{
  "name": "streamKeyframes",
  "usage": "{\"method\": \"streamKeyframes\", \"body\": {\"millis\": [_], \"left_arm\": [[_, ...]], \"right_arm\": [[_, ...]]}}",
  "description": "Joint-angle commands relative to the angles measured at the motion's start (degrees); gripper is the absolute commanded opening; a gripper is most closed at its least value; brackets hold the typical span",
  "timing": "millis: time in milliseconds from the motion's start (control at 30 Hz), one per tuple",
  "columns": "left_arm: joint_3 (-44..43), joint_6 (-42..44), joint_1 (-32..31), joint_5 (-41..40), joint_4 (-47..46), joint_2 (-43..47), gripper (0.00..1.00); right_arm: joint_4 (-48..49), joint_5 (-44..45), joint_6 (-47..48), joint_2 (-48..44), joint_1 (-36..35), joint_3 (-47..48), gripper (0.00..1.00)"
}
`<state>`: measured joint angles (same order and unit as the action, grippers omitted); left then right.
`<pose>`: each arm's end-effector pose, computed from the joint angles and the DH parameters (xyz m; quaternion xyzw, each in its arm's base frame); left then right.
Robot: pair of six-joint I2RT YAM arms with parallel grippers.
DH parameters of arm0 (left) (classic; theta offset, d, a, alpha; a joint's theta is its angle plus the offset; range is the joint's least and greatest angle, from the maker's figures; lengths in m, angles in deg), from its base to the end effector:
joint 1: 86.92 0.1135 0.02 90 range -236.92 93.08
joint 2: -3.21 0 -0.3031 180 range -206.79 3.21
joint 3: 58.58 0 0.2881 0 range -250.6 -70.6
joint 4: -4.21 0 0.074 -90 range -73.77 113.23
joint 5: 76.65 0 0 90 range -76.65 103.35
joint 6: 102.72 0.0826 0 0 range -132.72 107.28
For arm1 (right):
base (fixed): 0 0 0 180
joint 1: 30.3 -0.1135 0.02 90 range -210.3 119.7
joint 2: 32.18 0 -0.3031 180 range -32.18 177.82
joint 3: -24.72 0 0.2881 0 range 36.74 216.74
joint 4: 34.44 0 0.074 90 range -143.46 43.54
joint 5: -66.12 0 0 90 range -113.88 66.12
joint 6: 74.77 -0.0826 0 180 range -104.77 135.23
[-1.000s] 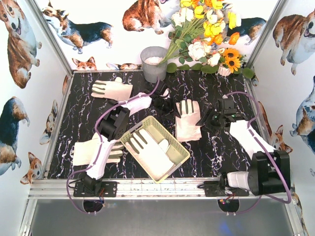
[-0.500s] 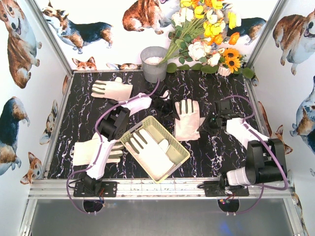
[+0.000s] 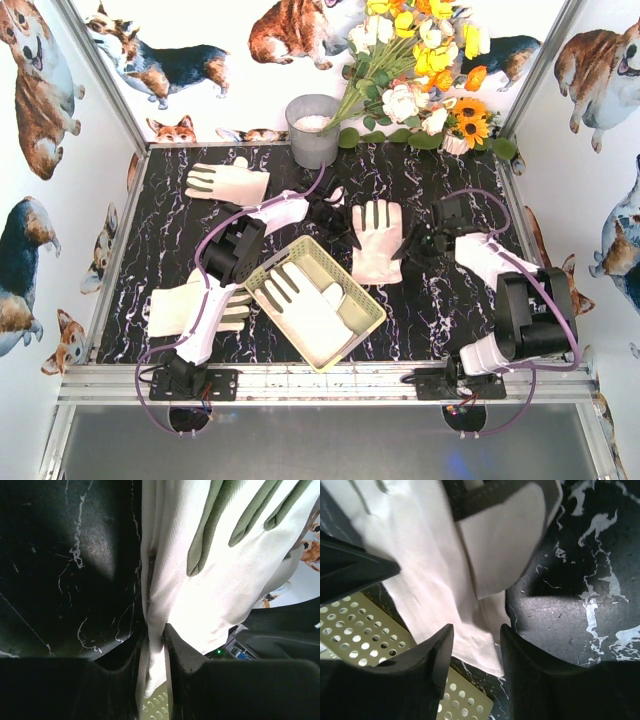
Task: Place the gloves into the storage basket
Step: Pick up the glove from the center of the board.
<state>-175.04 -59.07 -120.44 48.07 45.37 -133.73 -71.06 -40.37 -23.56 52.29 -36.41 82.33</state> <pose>0.4565 -0.3588 0.0948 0.0308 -0.9277 0.3719 0.0064 0.3119 0.0570 0.1479 0.2394 0.9336 0.2157 0.1565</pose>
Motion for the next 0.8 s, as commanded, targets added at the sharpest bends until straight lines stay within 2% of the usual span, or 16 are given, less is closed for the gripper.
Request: {"method": "streamKeyframes", "body": {"millis": [0, 100, 267, 767], "left_arm": [[0.89, 2.60, -0.37, -2.45, 3.78, -3.10, 0.13], [0.74, 2.80, -0.02, -2.28, 3.69, -3.05, 0.12], [0.76, 3.19, 0.21, -1.54, 3.05, -3.00, 0.13], [-0.06, 3.37, 0.65, -0.64, 3.26, -3.84, 0.14]], "right_arm": [[-0.80, 0.01, 4.47, -4.21, 1.63, 4.81, 0.50], [0.55, -4.15, 6.55, -3.98, 4.61, 4.95, 0.59], [4.58, -12.91, 9.94, 0.67, 9.44, 6.65, 0.68], [8.92, -23.48, 17.60, 16.55, 13.49, 12.17, 0.72]]}}
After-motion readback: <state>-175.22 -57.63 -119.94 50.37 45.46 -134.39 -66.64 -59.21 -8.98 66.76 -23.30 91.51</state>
